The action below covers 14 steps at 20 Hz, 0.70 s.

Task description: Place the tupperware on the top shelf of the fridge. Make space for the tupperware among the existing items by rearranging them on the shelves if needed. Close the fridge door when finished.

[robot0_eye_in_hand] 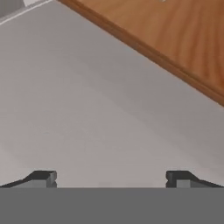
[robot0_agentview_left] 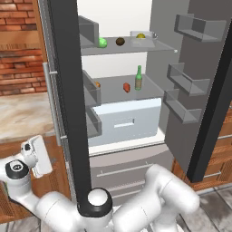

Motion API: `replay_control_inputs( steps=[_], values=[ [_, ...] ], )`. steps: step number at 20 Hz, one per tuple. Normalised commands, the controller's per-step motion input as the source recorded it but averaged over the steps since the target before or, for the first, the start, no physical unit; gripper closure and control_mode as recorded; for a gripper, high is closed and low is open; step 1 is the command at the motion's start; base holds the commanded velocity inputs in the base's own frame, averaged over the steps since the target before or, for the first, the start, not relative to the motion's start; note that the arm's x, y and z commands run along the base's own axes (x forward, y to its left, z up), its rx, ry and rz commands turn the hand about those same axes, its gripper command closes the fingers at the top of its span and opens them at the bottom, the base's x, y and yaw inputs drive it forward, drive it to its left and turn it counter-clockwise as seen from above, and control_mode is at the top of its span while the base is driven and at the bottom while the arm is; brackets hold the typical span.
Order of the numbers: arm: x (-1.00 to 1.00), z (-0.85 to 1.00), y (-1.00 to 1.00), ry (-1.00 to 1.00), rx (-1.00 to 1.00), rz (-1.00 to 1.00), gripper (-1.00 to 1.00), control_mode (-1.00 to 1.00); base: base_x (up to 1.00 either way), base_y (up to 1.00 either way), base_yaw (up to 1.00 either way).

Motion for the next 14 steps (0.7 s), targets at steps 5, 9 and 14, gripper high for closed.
replay_control_inputs(
  steps=[5, 9, 14],
  values=[
    [-0.13, 0.00, -0.79, 0.15, -0.02, -0.28, -1.00, -1.00, 0.00, 0.00, 0.00],
    [-0.26, 0.01, -1.00, 0.01, 0.00, -0.26, -1.00, -1.00, 0.00, 0.00, 0.00],
    [-0.06, 0.21, -1.00, 0.00, 0.00, -0.12, -1.00, -1.00, 0.00, 0.00, 0.00]
  ],
)
